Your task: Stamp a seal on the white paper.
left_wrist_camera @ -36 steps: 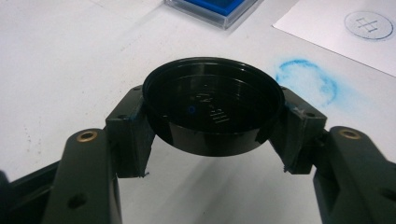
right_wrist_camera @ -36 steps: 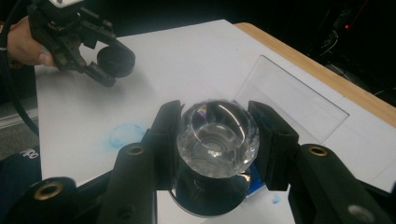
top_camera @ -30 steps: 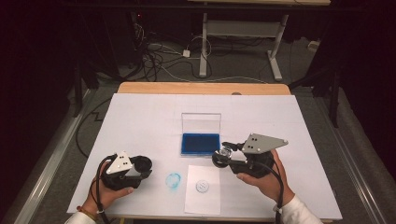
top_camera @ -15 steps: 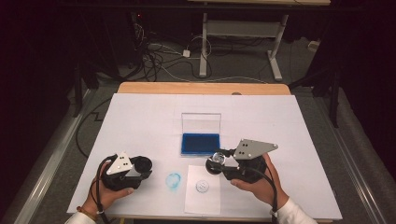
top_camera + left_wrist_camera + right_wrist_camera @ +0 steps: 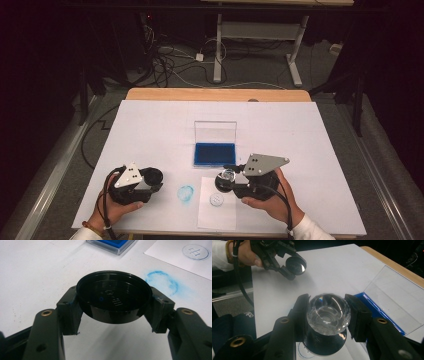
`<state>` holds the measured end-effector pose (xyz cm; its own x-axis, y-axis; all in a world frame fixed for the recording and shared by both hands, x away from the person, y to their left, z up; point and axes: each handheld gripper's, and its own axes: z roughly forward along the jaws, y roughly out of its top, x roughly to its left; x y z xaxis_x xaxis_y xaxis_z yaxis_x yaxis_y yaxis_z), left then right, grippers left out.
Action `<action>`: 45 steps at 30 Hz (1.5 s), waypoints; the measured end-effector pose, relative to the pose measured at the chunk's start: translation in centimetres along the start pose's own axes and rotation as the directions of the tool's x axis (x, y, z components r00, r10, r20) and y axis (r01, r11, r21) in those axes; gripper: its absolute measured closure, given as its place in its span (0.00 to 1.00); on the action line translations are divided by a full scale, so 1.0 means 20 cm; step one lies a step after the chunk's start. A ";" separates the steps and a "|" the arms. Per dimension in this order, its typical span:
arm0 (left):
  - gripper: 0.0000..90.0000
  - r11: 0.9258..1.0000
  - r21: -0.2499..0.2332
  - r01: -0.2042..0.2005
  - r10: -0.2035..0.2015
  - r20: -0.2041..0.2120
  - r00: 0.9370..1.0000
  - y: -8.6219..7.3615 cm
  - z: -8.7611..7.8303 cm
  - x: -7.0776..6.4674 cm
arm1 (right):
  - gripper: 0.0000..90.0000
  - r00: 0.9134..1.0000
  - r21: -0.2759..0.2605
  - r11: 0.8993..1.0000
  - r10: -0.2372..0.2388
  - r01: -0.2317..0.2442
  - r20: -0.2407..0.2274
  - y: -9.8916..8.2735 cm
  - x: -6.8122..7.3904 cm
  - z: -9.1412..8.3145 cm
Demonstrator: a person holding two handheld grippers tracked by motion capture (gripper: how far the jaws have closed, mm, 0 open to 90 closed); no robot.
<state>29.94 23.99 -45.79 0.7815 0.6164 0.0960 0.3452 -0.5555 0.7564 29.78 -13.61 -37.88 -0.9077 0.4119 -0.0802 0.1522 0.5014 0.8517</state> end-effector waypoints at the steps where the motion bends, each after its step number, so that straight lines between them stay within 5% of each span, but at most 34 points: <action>1: 0.41 1.000 0.001 -0.001 0.001 -0.002 1.000 0.00 0.00 0.00 | 0.64 1.000 0.002 1.000 -0.002 0.002 -0.002 0.00 0.00 0.00; 45: 0.41 1.000 0.019 -0.015 0.015 0.009 1.000 0.00 0.02 -0.01 | 0.64 0.999 0.117 0.993 -0.016 0.021 -0.040 -0.10 0.06 0.19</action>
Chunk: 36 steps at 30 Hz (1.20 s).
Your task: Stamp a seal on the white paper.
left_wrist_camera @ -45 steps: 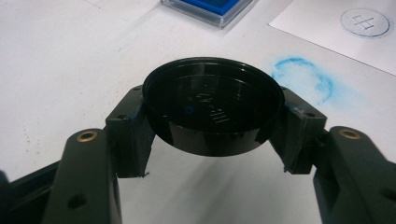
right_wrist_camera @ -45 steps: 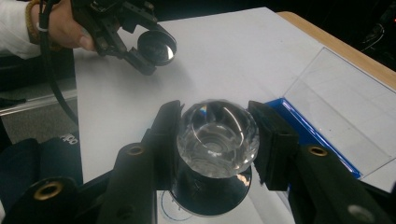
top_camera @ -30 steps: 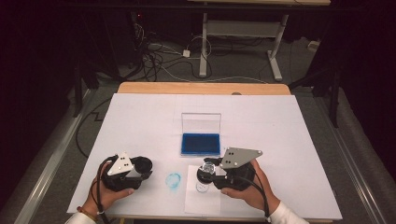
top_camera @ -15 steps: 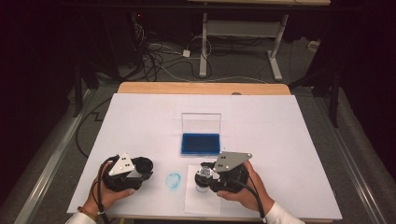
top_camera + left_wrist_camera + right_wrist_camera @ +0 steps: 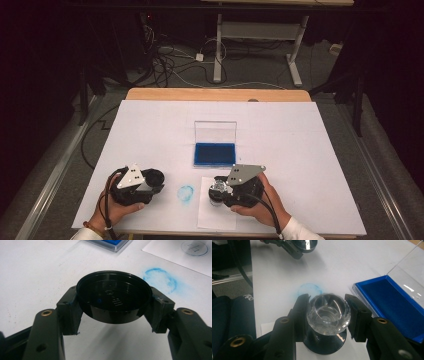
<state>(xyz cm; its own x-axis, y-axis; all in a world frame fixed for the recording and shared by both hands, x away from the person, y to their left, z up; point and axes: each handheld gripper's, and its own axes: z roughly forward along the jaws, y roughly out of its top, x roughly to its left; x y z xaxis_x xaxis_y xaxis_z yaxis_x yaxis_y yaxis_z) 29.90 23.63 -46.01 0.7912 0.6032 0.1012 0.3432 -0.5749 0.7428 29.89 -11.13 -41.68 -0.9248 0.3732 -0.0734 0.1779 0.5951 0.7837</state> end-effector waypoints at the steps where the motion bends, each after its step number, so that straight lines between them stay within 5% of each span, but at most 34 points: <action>1: 0.41 1.000 0.000 0.001 -0.001 0.000 1.000 0.00 0.00 0.00 | 0.64 1.000 0.004 1.000 0.001 -0.001 -0.002 0.00 0.00 0.00; 36: 0.41 1.000 0.006 -0.003 0.003 0.012 1.000 0.00 0.00 -0.01 | 0.64 1.000 0.083 0.997 0.004 -0.002 -0.027 -0.09 0.01 0.12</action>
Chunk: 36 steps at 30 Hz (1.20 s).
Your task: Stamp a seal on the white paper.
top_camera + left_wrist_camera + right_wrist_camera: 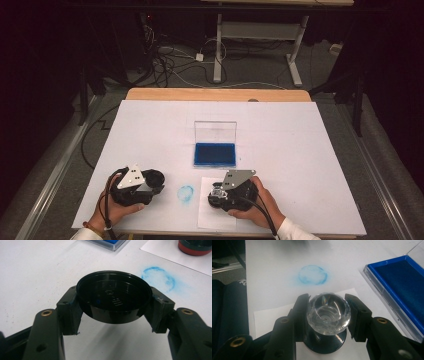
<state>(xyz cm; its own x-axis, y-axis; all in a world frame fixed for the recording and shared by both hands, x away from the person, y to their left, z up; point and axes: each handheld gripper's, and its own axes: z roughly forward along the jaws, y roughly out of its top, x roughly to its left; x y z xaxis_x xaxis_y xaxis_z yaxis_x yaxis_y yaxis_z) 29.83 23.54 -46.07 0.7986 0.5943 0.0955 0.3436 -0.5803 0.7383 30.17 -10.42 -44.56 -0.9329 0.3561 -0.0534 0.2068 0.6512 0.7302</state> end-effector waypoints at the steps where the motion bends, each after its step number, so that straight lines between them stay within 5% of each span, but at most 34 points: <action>1: 0.41 1.000 0.000 -0.001 0.001 -0.001 1.000 0.00 0.00 0.00 | 0.64 1.000 -0.005 1.000 -0.005 0.005 -0.001 0.00 0.00 0.00; 36: 0.41 1.000 -0.002 0.001 -0.001 0.000 1.000 0.00 -0.01 -0.01 | 0.64 0.999 -0.020 1.000 0.012 -0.012 -0.032 -0.02 -0.02 0.01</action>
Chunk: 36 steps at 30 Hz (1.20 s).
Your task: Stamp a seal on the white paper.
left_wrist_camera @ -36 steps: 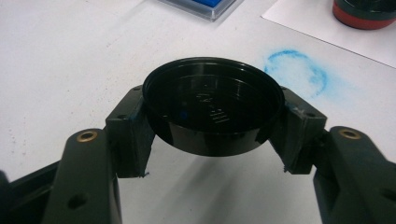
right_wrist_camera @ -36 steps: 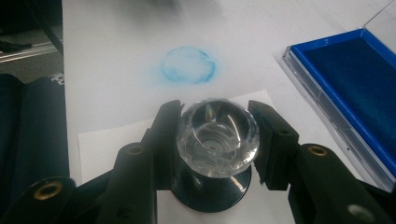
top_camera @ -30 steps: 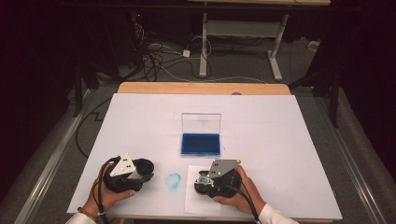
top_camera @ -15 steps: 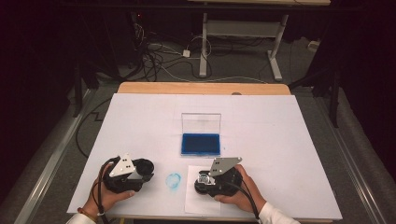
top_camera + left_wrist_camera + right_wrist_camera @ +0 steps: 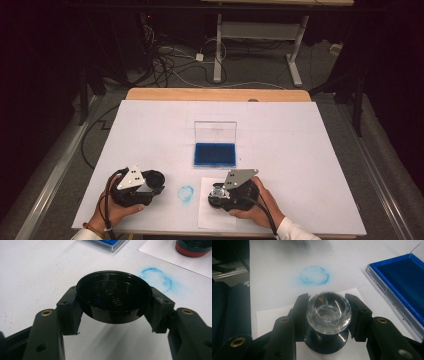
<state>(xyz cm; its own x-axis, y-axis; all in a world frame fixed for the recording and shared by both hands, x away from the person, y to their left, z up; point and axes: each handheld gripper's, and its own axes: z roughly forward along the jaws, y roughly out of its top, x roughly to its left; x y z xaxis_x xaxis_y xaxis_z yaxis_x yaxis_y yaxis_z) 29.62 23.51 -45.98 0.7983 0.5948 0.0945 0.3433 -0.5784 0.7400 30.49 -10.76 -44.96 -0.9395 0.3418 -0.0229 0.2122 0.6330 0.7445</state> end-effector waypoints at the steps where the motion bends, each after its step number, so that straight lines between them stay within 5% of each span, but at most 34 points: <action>1: 0.41 1.000 0.001 0.000 0.000 -0.001 1.000 0.00 0.00 0.00 | 0.64 1.000 0.000 1.000 0.000 0.000 0.000 0.00 0.00 0.00; 32: 0.41 1.000 -0.001 0.000 0.000 0.002 1.000 0.00 0.00 0.00 | 0.64 1.000 0.015 1.000 -0.008 0.008 0.001 0.01 0.00 0.00; 36: 0.41 1.000 -0.003 -0.002 0.002 0.001 1.000 0.00 0.00 0.01 | 0.64 1.000 0.003 1.000 0.012 -0.012 -0.026 0.01 -0.02 -0.01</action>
<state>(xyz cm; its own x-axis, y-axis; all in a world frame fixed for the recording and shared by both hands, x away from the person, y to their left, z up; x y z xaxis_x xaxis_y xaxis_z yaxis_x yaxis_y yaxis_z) 29.75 23.58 -45.86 0.7994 0.5932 0.0950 0.3403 -0.5774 0.7421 30.81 -10.97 -44.69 -0.9435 0.3314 0.0035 0.2244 0.6309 0.7427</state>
